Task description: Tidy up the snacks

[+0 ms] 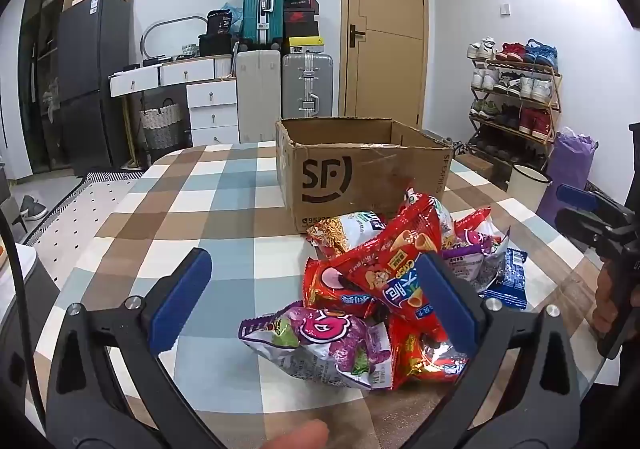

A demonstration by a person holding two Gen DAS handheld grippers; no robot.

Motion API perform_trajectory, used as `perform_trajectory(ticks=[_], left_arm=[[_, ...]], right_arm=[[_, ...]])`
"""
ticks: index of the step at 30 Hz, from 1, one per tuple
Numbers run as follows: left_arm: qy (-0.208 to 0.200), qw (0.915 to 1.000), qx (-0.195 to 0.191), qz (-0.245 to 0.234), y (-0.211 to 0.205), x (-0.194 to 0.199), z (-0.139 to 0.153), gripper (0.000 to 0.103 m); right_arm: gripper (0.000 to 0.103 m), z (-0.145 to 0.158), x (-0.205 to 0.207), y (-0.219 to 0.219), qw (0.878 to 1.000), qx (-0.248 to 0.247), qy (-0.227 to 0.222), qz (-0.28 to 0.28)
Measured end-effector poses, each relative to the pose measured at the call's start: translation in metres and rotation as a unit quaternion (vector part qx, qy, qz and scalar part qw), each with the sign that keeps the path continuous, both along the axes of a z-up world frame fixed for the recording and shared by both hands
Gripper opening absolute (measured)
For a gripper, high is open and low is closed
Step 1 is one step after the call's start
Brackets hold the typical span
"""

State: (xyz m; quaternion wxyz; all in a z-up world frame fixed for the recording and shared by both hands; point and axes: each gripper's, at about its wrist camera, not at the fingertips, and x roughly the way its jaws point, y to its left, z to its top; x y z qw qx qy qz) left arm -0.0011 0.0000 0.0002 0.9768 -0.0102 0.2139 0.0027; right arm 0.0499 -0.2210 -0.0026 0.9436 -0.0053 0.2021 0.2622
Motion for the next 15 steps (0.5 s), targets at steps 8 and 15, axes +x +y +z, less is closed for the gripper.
perform_trajectory(ticks=[8,15], left_arm=[[0.005,1.0000,-0.004,-0.002,0.0000,-0.0003,0.0021,0.102],[0.006,1.0000,-0.007,0.000,0.0008,-0.0009,-0.0013,0.102]], right_arm=[[0.103,-0.0001,0.0007,0.0010,1.000,-0.003,0.001,0.000],[0.103,-0.0008,0.0016,0.0004,1.000,-0.003,0.001,0.002]])
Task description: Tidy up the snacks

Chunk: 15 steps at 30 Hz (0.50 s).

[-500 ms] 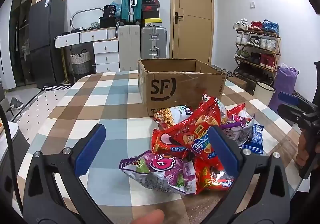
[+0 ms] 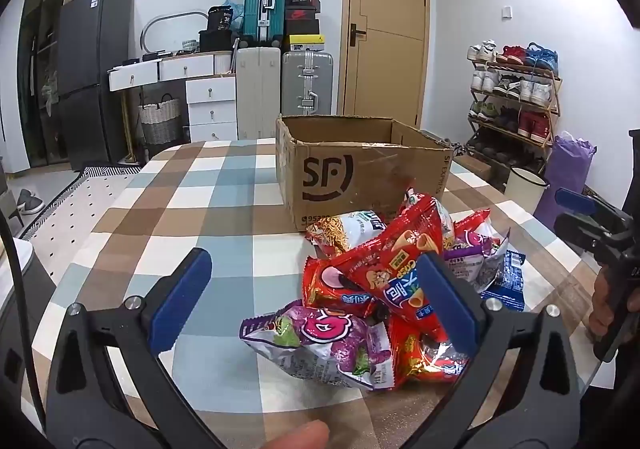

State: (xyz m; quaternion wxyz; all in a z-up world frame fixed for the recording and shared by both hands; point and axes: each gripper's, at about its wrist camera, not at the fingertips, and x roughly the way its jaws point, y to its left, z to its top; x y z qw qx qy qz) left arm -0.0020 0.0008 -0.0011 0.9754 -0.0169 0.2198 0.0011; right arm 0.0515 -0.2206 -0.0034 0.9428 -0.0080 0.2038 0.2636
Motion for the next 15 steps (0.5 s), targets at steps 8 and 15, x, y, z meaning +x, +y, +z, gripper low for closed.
perform_trajectory(ticks=[8,15], left_arm=[[0.003,1.0000,-0.005,-0.002,0.0027,0.0037,-0.0017,0.102],[0.004,1.0000,-0.005,-0.001,0.0032,0.0036,-0.0009,0.102]], right_arm=[[0.103,-0.0018,-0.0005,0.0008,1.000,-0.002,-0.001,0.000],[0.103,-0.0018,-0.0010,0.0013,1.000,-0.002,-0.002,0.000]])
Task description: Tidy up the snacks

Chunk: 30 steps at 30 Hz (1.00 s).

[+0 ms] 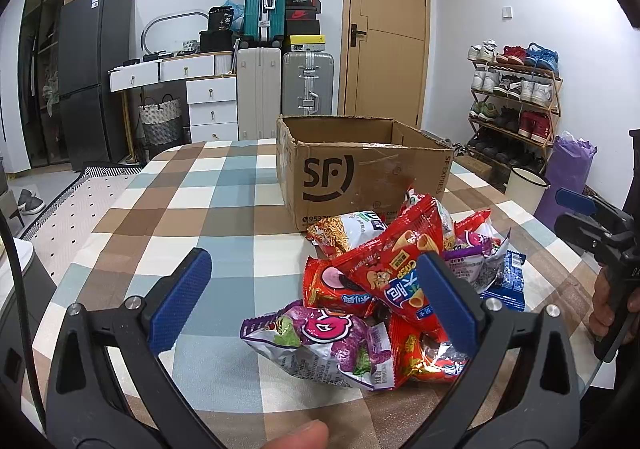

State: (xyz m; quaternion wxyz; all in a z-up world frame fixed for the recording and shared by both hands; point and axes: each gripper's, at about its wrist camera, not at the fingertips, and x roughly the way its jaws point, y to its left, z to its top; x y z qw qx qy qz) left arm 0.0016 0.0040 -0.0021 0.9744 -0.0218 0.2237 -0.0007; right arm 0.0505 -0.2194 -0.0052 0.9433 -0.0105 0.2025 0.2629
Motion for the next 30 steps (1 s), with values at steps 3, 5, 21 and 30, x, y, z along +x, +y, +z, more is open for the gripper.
perform_trajectory(ticks=[3,5,21,30], left_arm=[[0.000,1.0000,0.000,-0.001,0.0005,-0.0003,0.0000,0.102],[-0.001,1.0000,0.000,-0.001,0.0011,-0.0005,0.0000,0.102],[0.000,1.0000,0.002,-0.002,0.0000,0.0017,-0.0004,0.102],[0.000,1.0000,0.002,-0.001,-0.0011,0.0013,-0.0007,0.102]], right_arm=[[0.103,0.0002,0.0002,-0.0001,1.000,0.000,0.000,0.000],[0.103,0.0002,0.0000,-0.0001,1.000,0.000,0.000,0.000],[0.103,0.0007,-0.0004,0.0015,1.000,-0.003,0.001,0.002],[0.103,-0.0004,-0.0009,0.0017,1.000,-0.006,0.001,0.002]])
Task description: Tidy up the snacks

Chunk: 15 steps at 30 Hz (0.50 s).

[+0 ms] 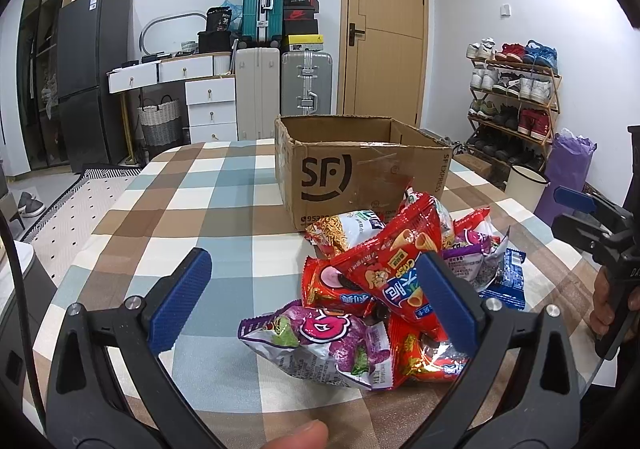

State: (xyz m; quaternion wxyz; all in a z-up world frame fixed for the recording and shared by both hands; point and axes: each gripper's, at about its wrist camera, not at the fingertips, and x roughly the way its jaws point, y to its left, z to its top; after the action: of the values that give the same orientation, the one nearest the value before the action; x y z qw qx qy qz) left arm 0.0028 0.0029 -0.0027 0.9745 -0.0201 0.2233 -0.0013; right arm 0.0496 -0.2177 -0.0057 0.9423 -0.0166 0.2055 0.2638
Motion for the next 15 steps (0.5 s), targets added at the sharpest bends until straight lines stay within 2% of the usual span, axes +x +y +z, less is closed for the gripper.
perform_trajectory(ticks=[15], left_arm=[[-0.001,1.0000,0.000,0.000,-0.0005,-0.0015,-0.0002,0.102]], right_arm=[[0.103,-0.0008,0.0026,0.0019,1.000,-0.011,0.000,-0.012]])
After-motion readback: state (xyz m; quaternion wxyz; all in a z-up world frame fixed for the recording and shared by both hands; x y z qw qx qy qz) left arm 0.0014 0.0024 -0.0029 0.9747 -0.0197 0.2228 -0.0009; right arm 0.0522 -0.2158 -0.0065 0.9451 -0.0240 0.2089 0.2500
